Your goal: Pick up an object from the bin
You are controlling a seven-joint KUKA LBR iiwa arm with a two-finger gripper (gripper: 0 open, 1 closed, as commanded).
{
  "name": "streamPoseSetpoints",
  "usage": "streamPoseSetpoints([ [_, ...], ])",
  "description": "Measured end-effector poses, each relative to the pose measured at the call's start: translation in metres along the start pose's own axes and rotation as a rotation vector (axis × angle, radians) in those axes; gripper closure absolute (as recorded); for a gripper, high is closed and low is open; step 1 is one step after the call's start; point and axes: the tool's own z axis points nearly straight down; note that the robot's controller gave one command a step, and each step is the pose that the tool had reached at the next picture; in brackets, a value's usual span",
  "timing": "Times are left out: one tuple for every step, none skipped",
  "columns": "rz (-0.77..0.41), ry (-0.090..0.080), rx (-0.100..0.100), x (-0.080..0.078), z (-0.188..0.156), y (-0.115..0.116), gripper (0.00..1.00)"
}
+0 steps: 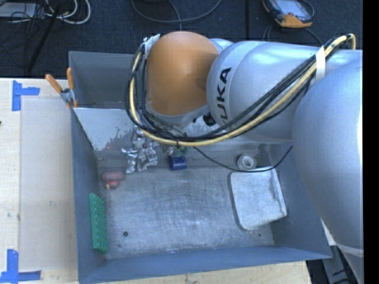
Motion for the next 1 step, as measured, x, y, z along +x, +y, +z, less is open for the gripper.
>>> streamPoseSetpoints([
  [-0.375, 0.004, 0.001, 0.0519, -0.0851, -0.0551, 1.00],
])
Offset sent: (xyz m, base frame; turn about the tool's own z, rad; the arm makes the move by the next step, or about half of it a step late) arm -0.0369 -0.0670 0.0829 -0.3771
